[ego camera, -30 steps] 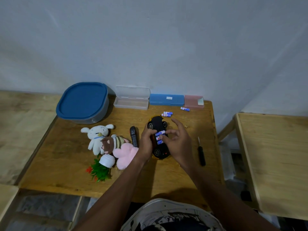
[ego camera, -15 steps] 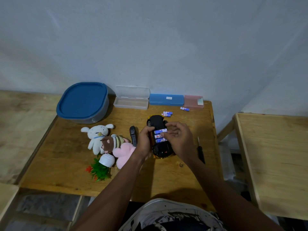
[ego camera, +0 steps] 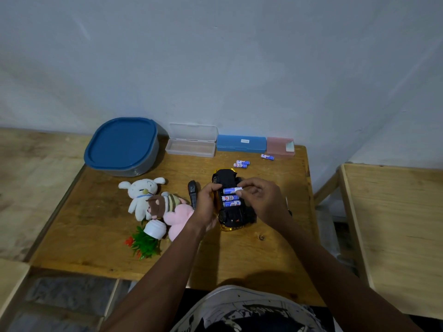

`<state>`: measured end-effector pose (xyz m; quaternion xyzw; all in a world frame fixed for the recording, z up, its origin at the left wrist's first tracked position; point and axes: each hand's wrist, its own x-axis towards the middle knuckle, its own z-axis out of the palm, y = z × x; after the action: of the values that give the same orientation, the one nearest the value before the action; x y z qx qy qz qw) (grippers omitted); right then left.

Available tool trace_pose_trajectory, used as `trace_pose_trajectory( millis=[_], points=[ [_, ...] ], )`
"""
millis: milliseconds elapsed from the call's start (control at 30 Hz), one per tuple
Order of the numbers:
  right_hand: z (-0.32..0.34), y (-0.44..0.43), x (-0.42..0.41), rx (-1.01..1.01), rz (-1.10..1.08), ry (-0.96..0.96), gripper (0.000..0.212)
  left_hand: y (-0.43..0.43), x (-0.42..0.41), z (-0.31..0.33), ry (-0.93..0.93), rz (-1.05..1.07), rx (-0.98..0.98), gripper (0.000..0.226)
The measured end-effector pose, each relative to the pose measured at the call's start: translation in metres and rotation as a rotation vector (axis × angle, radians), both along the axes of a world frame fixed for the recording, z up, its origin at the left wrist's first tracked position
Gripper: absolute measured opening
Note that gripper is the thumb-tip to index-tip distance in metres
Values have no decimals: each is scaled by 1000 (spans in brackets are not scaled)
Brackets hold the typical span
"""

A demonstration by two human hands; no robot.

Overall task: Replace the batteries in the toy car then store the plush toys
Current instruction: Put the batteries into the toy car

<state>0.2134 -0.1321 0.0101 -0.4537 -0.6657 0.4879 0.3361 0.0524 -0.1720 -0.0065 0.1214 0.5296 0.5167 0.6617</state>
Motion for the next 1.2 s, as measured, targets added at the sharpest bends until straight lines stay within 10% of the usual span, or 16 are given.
trace_pose_trajectory(
  millis=[233,333,600,933,1200],
  points=[
    [15,4,0,-446,-174,411,20,0,-5,0,32,43,-6,48],
    [19,9,-6,-580,-223,291,21,2,-5,-2,23,38,1,48],
    [12,-2,-21,-127,1,-327,26,11,-1,-3,-31,-34,62,35],
    [24,-4,-23,58,17,-455,23,11,-2,-4,117,-50,94,58],
    [19,0,-26,1,-11,-454,18,12,1,-5,144,-33,137,33]
  ],
)
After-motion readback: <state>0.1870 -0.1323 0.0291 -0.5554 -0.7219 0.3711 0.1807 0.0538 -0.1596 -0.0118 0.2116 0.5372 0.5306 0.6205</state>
